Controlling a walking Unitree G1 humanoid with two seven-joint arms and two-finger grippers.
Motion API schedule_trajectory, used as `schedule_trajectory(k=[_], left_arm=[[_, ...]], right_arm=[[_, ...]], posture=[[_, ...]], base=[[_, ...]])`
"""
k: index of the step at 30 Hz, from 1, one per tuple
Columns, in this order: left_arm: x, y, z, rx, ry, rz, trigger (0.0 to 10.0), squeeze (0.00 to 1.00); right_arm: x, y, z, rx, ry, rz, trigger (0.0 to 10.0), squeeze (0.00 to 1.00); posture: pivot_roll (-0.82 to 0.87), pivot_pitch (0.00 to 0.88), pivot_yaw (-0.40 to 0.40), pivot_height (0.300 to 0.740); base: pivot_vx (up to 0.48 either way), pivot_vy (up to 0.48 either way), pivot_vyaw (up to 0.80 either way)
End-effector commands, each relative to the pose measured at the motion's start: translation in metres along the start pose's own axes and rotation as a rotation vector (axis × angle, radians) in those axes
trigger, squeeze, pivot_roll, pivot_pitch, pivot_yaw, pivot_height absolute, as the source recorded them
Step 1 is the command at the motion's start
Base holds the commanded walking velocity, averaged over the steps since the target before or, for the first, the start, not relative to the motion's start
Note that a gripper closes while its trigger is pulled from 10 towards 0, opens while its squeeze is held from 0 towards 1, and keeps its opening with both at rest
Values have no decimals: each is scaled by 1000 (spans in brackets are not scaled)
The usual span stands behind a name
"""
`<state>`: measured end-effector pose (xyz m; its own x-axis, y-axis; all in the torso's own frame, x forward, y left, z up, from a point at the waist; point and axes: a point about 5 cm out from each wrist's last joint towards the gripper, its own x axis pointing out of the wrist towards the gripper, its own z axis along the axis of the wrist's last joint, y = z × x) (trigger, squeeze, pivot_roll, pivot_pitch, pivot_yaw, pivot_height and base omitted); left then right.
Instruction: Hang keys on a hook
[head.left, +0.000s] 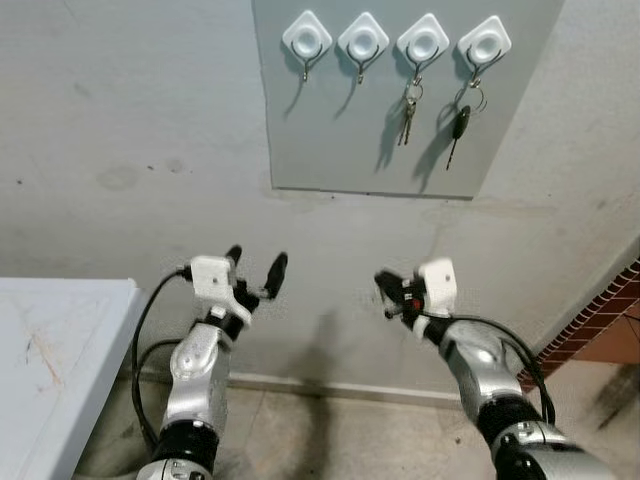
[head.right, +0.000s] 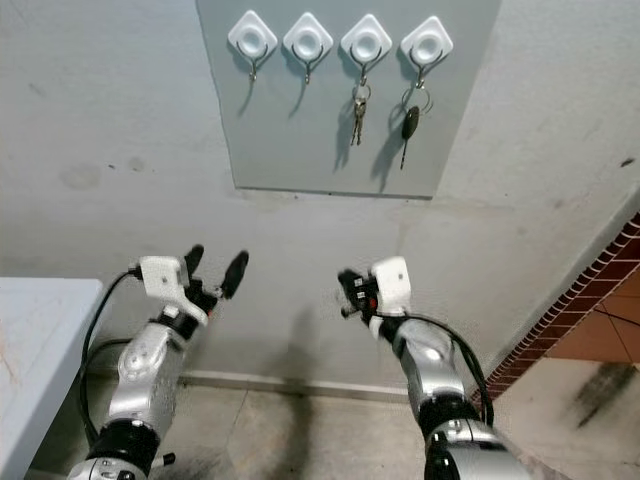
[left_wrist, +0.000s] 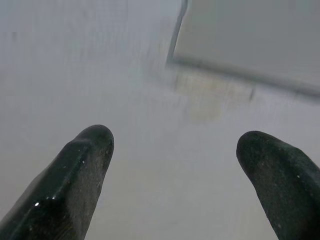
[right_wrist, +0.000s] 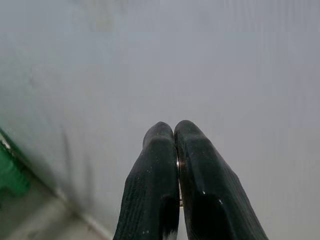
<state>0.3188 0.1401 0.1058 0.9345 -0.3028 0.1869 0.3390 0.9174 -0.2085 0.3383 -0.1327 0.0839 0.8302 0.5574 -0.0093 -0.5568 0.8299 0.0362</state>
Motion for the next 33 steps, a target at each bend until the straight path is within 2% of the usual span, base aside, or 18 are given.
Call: schedule_trajectory(k=[1,6,9,11,14,22,24,33], left_arm=[[7,-6,11,-17,-27,-27,10000,0],[13,-15,25,-33,-54,-39,10000,0],[17,-23,33,-46,-55,-45,10000,0],[18,-26,36,-41,-56,-51,10000,0],[20,-36,42,-50,-61,-68,10000,0],[19,-46,38,-32,-22,-88,10000,0],[19,-52,38,-20,-19,-103,10000,0],[21,-68,39,-4,-17,-157,10000,0]], right_arm=[[6,1,12,-19,-39,32,10000,0],[18,7,34,-64,-91,130,10000,0],[27,20,52,-65,-143,249,10000,0],[30,24,60,-65,-167,285,10000,0],[39,34,85,-67,-242,359,10000,0],[45,38,121,-73,-345,392,10000,0],[46,35,131,-43,-383,370,10000,0],[46,32,167,-17,-541,308,10000,0]], posture=[[-14,0,-17,740],[-10,0,-21,740],[-11,0,-24,740],[-12,0,-25,740],[-13,0,-29,740],[-9,0,-39,740],[-6,0,-40,740],[-8,0,-34,740]], base=[[0,0,0],[0,0,0],[0,0,0],[0,0,0],[0,0,0],[0,0,0],[0,0,0],[0,0,0]])
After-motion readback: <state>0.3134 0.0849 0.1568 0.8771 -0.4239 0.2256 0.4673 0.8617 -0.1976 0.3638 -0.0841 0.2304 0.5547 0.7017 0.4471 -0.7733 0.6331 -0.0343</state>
